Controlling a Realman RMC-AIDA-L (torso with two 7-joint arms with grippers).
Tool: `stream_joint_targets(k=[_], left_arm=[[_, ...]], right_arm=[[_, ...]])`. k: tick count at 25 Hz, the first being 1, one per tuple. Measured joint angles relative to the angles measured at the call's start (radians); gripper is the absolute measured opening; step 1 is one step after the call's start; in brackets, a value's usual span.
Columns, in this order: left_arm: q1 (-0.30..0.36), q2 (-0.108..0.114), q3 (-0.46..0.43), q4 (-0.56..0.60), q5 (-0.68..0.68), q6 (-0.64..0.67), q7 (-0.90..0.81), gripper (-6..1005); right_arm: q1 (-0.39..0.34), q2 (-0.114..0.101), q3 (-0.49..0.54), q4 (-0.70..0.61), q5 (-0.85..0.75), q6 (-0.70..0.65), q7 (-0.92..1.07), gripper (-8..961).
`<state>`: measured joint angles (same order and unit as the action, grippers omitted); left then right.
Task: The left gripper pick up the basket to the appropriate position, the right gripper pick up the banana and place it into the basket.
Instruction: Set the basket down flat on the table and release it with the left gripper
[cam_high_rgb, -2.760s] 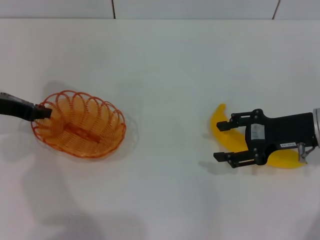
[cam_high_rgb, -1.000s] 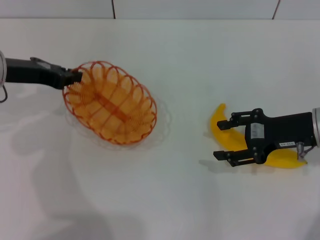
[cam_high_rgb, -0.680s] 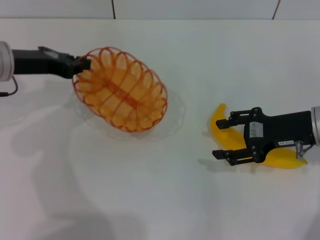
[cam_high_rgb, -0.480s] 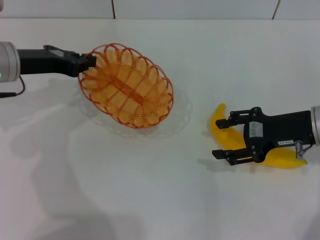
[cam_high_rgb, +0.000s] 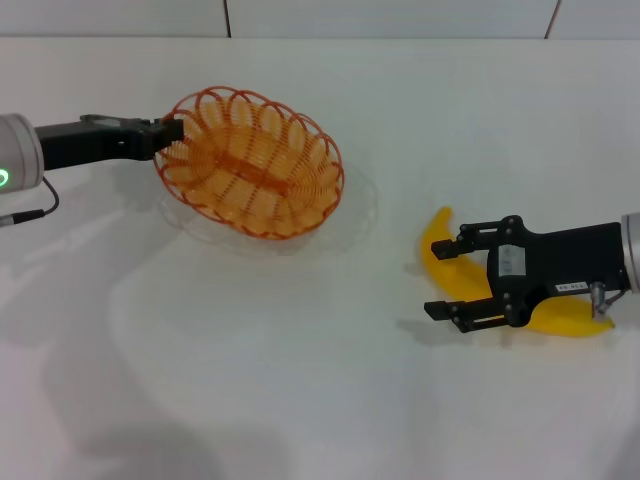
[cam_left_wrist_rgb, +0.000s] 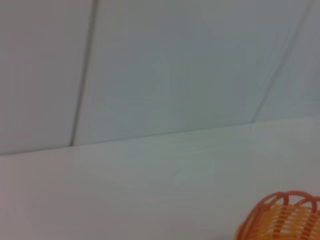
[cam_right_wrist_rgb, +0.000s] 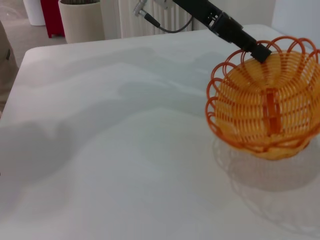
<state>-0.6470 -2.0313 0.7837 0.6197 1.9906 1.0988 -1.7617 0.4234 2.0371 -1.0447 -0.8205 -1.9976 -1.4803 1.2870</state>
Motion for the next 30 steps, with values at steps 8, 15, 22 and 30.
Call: stream_joint_targets(k=[8, 15, 22, 30], left_arm=[[0.024, 0.0, 0.0, -0.056, -0.064, -0.059, 0.008, 90], [0.024, 0.0, 0.001, -0.125, -0.116, -0.107, 0.051, 92], [0.027, -0.001, 0.0, -0.173, -0.134, -0.147, 0.078, 93], [0.015, -0.003, 0.006, -0.193, -0.144, -0.159, 0.101, 94]], right_arm=[[0.004, 0.0, -0.016, 0.0, -0.013, 0.0, 0.0, 763], [0.011, 0.0, -0.017, 0.0, -0.014, 0.0, 0.013, 764], [0.014, 0.0, -0.027, 0.001, -0.013, 0.0, 0.013, 765], [0.014, 0.0, -0.034, 0.001, -0.013, 0.0, 0.014, 764]])
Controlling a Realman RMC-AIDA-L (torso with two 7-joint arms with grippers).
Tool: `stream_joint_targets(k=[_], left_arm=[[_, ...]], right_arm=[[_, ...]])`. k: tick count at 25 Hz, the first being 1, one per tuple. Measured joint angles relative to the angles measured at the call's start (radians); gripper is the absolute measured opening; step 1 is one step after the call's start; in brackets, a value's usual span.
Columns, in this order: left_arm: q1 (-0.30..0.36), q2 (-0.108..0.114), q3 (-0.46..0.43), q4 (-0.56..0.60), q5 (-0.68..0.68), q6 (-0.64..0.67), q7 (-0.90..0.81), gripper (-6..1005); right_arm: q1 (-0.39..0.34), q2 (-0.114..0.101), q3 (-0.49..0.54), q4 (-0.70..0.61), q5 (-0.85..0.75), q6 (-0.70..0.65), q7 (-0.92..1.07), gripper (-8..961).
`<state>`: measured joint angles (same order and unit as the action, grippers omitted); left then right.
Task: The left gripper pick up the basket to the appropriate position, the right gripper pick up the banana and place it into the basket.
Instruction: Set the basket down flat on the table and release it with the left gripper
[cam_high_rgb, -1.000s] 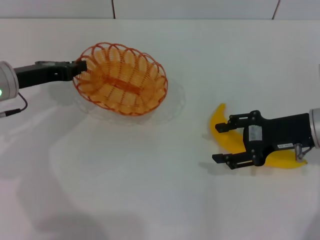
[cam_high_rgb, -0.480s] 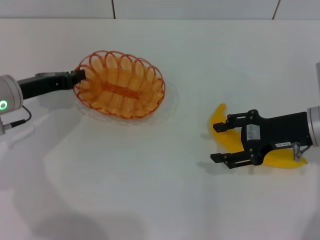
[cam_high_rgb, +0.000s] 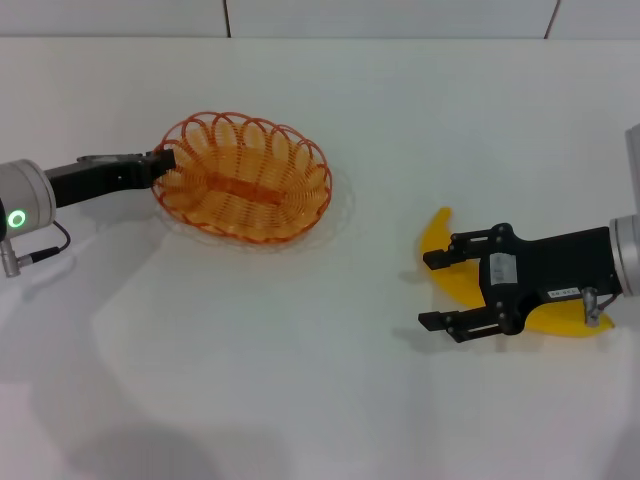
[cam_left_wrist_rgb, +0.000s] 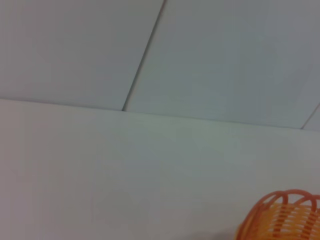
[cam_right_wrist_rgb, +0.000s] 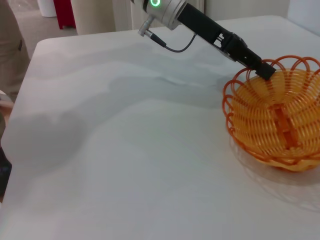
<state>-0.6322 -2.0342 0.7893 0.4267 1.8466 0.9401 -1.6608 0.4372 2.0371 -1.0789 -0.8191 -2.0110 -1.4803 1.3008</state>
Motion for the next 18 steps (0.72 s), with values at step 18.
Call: stream_joint_targets(k=[18], left_arm=[[0.002, -0.006, 0.001, -0.013, -0.001, 0.0, 0.006, 97]], right_arm=[[0.001, 0.0, -0.004, 0.001, 0.0, 0.0, 0.0, 764]])
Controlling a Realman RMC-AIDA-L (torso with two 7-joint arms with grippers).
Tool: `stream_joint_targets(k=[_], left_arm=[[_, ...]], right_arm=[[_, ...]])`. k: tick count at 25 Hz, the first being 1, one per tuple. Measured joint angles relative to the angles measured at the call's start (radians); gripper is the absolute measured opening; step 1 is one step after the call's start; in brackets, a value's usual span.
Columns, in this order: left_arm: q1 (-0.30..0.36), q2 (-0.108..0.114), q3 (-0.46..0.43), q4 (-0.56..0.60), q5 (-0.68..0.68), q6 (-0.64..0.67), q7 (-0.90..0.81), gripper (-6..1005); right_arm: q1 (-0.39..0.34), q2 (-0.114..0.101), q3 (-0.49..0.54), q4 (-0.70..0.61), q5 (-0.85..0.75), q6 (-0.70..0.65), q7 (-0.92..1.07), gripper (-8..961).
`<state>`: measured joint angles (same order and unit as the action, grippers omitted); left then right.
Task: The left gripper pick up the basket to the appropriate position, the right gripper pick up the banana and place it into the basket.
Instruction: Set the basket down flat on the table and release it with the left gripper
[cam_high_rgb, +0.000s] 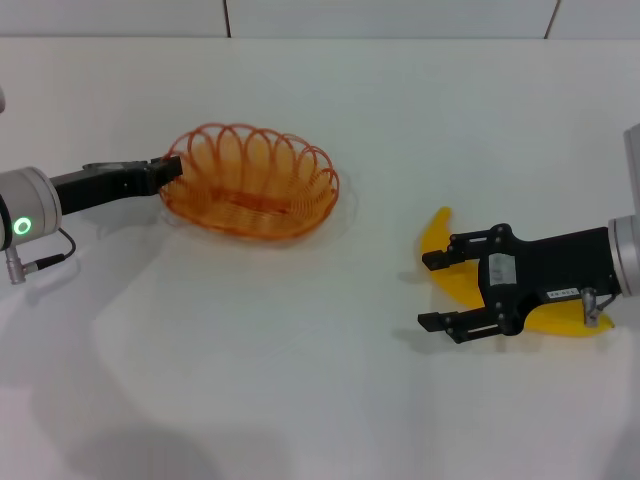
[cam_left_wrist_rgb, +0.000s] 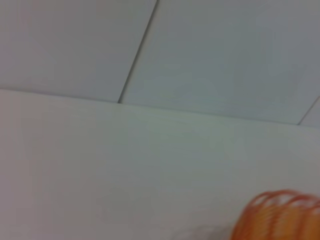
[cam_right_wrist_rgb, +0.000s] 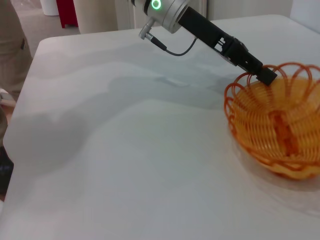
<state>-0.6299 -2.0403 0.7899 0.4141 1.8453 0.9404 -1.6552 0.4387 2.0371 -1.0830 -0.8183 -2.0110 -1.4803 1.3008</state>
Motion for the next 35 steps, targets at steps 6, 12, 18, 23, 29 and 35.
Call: stream_joint_targets(k=[6, 12, 18, 23, 29, 35], left_arm=[[0.003, 0.0, -0.002, 0.0, -0.008, 0.003, 0.026, 202], [0.02, 0.002, 0.001, 0.009, -0.06, 0.013, 0.098, 329], [0.059, 0.002, 0.002, 0.075, -0.068, 0.059, 0.154, 608], [0.105, 0.001, 0.003, 0.1, -0.121, 0.145, 0.281, 681], [0.19, 0.0, 0.003, 0.111, -0.194, 0.215, 0.48, 678], [0.253, 0.001, 0.009, 0.106, -0.196, 0.288, 0.572, 678]], right_arm=[[0.0, 0.0, 0.0, 0.008, 0.0, 0.0, 0.0, 764], [-0.001, 0.0, 0.004, 0.011, 0.0, 0.0, 0.0, 764], [-0.006, 0.0, 0.014, 0.009, 0.011, 0.0, 0.0, 764], [-0.008, 0.0, 0.015, 0.006, 0.012, 0.0, 0.0, 762], [-0.01, 0.001, 0.017, 0.006, 0.037, -0.011, 0.0, 760], [-0.012, 0.001, 0.023, 0.001, 0.067, -0.013, 0.009, 760]])
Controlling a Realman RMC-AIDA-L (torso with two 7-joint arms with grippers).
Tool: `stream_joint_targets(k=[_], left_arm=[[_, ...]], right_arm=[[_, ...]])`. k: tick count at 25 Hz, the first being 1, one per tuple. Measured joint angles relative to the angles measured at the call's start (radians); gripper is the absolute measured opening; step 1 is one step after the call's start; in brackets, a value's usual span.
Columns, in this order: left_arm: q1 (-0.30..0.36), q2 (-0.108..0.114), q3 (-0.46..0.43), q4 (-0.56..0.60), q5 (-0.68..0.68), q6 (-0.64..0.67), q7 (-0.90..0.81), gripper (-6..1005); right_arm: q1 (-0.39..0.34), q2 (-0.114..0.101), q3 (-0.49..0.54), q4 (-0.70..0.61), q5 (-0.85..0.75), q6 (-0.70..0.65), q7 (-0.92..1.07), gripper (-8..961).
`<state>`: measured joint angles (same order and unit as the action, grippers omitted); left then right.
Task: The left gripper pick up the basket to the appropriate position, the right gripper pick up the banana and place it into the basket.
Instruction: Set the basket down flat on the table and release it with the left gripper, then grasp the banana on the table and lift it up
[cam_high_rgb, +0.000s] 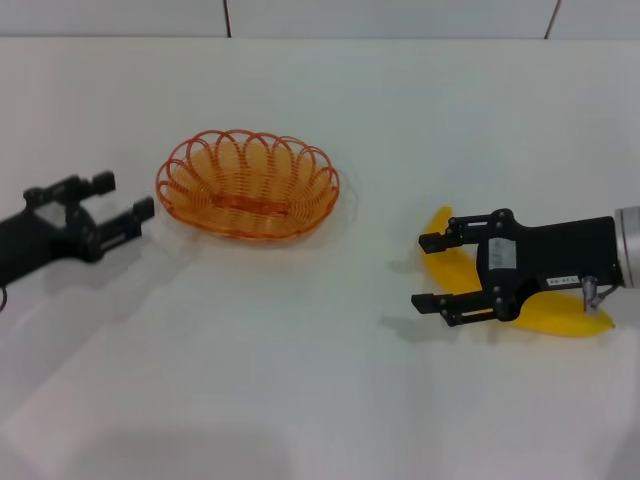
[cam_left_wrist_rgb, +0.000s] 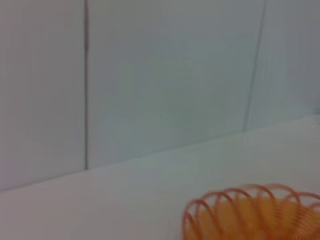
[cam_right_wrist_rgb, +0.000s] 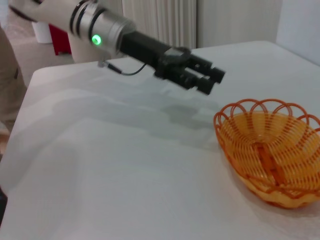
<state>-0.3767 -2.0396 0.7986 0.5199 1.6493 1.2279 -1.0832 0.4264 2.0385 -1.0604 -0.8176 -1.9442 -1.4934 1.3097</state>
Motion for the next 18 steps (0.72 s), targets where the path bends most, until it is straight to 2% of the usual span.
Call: stream_joint_targets(k=[7, 13, 18], left_arm=[[0.082, 0.008, 0.01, 0.003, 0.003, 0.127, 0.066, 678], [0.088, 0.008, 0.003, 0.001, 0.004, 0.128, 0.069, 678], [0.08, 0.009, 0.008, 0.0, 0.004, 0.122, 0.069, 678]], right_arm=[[-0.007, 0.001, 0.001, -0.04, 0.001, -0.001, 0.044, 760], [-0.051, 0.006, -0.037, -0.168, 0.0, 0.009, 0.123, 761], [-0.094, 0.008, -0.115, -0.341, -0.026, 0.015, 0.243, 761]])
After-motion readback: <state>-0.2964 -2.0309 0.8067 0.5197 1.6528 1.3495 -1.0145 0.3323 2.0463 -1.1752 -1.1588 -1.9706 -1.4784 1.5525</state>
